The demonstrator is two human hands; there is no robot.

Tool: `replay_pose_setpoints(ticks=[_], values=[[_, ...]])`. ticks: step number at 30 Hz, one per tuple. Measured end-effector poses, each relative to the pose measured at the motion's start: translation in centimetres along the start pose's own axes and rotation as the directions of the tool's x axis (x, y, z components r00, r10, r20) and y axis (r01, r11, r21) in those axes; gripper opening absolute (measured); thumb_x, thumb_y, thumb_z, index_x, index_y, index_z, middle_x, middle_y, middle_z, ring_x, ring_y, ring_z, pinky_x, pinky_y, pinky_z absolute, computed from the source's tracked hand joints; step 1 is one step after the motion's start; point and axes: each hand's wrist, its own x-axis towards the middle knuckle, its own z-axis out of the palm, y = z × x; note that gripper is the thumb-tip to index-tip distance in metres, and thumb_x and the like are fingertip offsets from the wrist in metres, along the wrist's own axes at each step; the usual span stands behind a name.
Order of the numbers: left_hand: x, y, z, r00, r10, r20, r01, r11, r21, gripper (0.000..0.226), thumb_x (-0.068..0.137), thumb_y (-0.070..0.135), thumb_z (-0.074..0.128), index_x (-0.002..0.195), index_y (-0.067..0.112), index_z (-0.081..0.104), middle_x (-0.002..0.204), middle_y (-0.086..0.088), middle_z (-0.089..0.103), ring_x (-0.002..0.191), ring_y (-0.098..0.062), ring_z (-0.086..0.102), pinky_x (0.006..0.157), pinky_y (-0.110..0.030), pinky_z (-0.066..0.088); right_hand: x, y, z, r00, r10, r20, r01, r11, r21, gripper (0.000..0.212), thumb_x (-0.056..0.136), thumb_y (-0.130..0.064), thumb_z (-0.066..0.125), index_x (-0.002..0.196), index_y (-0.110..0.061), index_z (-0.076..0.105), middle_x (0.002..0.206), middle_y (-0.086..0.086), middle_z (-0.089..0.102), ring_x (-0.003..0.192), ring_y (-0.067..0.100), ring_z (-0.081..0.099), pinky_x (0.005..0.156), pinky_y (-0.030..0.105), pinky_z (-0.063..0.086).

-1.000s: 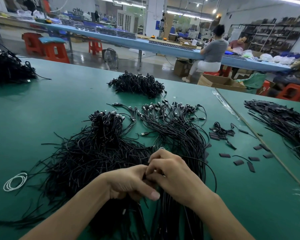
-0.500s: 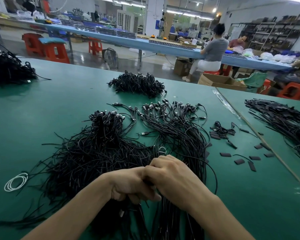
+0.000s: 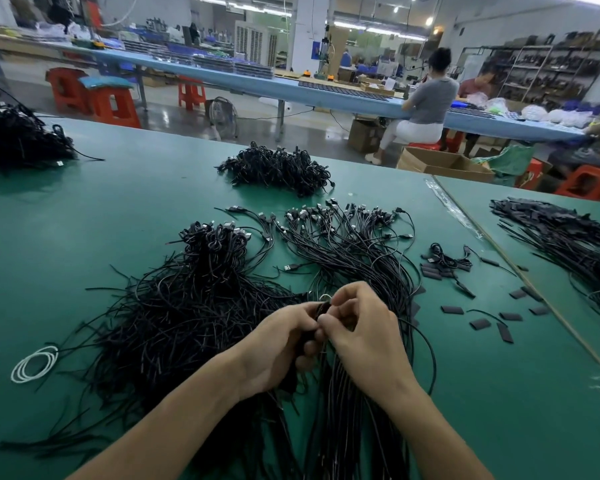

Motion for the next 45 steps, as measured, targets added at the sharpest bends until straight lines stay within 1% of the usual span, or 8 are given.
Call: replay_pose_setpoints(ticks=[6, 12, 18, 25, 33, 37, 41, 45], values=[[0.1, -0.3, -0.9, 0.98, 0.181, -0.081, -0.163, 0.968, 0.193, 0.043, 0.09, 0.019, 0.071, 0.13, 0.011, 0.057, 0.122, -0.02, 0.066, 0.108, -0.028, 0.063, 0.099, -0.038, 0.051, 0.3, 0.3, -0.3, 0.991, 0.126, -0.052, -0.101, 0.937, 0.333, 0.024, 0.085, -0.005, 0.074, 0.084, -0.023, 0.058, 0.077, -0.001, 0.069, 0.074, 0.012, 0.066, 0.073, 0.029, 0.057], [0.5, -0.6, -1.2, 0.841, 0.486, -0.237, -0.267, 0.755, 0.599, 0.013, 0.083, 0.04, 0.072, 0.092, 0.031, 0.07, 0.069, 0.0, 0.058, 0.061, -0.006, 0.05, 0.056, -0.023, 0.045, 0.1, -0.2, -0.2, 0.992, 0.118, 0.05, -0.127, 0.834, 0.537, 0.023, 0.087, 0.004, 0.069, 0.081, -0.014, 0.057, 0.078, 0.001, 0.067, 0.077, 0.014, 0.066, 0.076, 0.023, 0.056], [0.1, -0.1, -1.2, 0.745, 0.635, -0.204, -0.353, 0.635, 0.687, 0.021, 0.089, 0.01, 0.072, 0.097, 0.029, 0.072, 0.077, 0.008, 0.072, 0.069, -0.004, 0.066, 0.065, -0.018, 0.052, 0.1, 0.0, 0.1, 0.974, 0.159, 0.16, -0.226, 0.67, 0.707, 0.028, 0.087, 0.01, 0.065, 0.078, -0.013, 0.052, 0.071, 0.002, 0.061, 0.059, 0.004, 0.058, 0.055, 0.012, 0.046], [-0.1, 0.7, 0.1, 0.843, 0.446, -0.302, -0.366, 0.885, 0.287, 0.044, 0.102, -0.001, 0.035, 0.128, 0.021, 0.062, 0.099, -0.012, 0.076, 0.097, -0.025, 0.072, 0.077, -0.029, 0.059, 0.2, 1.6, 1.0, 0.956, 0.185, 0.228, -0.293, 0.608, 0.738, 0.04, 0.089, 0.008, 0.064, 0.066, -0.025, 0.058, 0.076, 0.002, 0.067, 0.07, 0.01, 0.064, 0.067, 0.022, 0.054], [-0.8, 0.4, 1.0, 0.842, 0.516, -0.159, -0.461, 0.841, 0.284, 0.054, 0.094, 0.065, 0.037, 0.146, 0.06, 0.024, 0.151, -0.004, 0.049, 0.14, -0.013, 0.044, 0.121, -0.047, 0.023, 0.1, 2.2, 0.8, 0.949, 0.218, 0.228, -0.315, 0.67, 0.672, 0.015, 0.083, -0.003, 0.076, 0.081, -0.009, 0.063, 0.088, 0.019, 0.071, 0.082, 0.026, 0.063, 0.076, 0.031, 0.053], [-0.7, 0.6, 1.3, 0.855, 0.508, -0.105, -0.423, 0.801, 0.424, 0.047, 0.092, 0.033, 0.064, 0.136, 0.025, 0.05, 0.107, 0.002, 0.075, 0.111, -0.021, 0.066, 0.092, -0.024, 0.051, 0.5, 2.0, 0.1, 0.95, 0.25, 0.19, -0.308, 0.625, 0.717, 0.038, 0.068, -0.02, 0.087, 0.071, -0.02, 0.049, 0.07, 0.002, 0.061, 0.065, 0.012, 0.056, 0.06, 0.021, 0.048], [-0.8, -0.1, 0.8, 0.73, 0.664, -0.162, -0.322, 0.544, 0.775, 0.044, 0.069, 0.04, 0.084, 0.106, 0.04, 0.059, 0.1, 0.019, 0.056, 0.093, -0.004, 0.055, 0.078, -0.015, 0.043, 0.7, 2.2, -0.3, 0.958, 0.267, 0.106, -0.258, 0.635, 0.728, 0.033, 0.087, 0.005, 0.067, 0.073, -0.018, 0.048, 0.069, 0.0, 0.061, 0.067, 0.012, 0.056, 0.074, 0.032, 0.047], [-0.6, -0.7, 0.7, 0.751, 0.61, -0.254, -0.244, 0.612, 0.752, 0.036, 0.079, 0.033, 0.083, 0.089, 0.031, 0.049, 0.061, 0.013, 0.055, 0.051, -0.001, 0.045, 0.05, -0.014, 0.039, 0.7, 1.7, -0.5, 0.974, 0.208, 0.085, -0.201, 0.637, 0.745, 0.033, 0.087, 0.007, 0.066, 0.075, -0.017, 0.047, 0.072, 0.001, 0.063, 0.067, 0.009, 0.059, 0.069, 0.022, 0.052]])
